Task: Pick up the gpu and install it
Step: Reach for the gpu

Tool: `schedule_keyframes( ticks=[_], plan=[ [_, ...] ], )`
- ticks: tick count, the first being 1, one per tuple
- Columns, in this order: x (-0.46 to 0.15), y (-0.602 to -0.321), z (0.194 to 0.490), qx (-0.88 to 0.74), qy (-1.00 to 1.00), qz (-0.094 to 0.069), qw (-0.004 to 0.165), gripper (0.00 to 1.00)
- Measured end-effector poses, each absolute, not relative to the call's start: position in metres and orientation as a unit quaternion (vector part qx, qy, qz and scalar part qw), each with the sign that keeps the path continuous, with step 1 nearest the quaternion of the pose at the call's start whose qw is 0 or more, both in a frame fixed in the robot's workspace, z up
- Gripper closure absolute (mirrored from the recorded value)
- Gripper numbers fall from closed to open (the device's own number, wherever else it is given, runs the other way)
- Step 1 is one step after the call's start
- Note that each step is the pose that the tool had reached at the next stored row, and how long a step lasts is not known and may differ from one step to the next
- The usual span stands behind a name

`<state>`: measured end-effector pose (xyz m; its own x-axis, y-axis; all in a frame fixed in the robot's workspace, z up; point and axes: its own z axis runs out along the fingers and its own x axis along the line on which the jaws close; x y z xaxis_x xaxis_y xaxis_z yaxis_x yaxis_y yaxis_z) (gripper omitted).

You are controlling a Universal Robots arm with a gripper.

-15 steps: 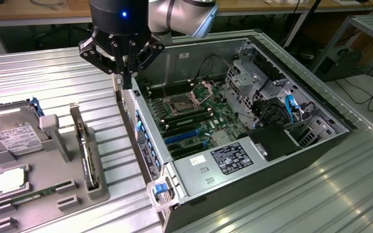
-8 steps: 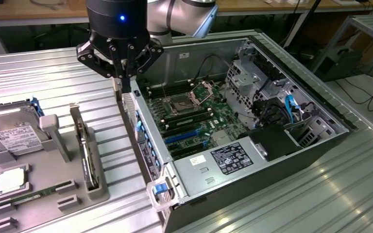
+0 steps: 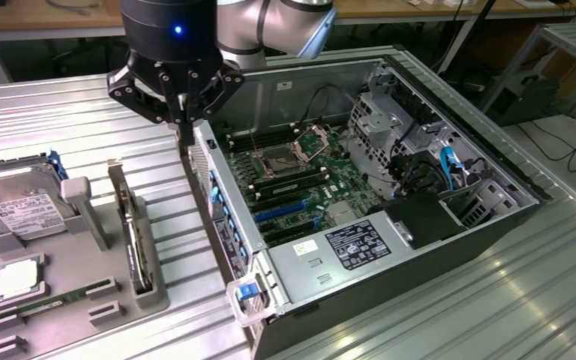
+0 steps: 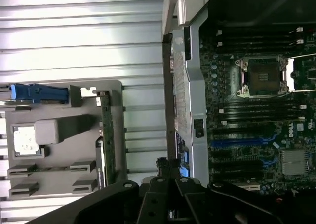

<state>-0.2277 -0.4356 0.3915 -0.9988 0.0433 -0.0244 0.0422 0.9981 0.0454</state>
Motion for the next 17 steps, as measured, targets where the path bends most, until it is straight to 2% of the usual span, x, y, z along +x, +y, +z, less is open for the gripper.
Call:
schedule_keyframes(
  ticks=[7, 17],
  plan=[
    [-0.235, -0.439, 0.39, 0.007, 0.999, 0.031, 0.012, 0.89],
    [-0.244, -0.44, 0.39, 0.006, 0.999, 0.032, 0.012, 0.89]
  ],
)
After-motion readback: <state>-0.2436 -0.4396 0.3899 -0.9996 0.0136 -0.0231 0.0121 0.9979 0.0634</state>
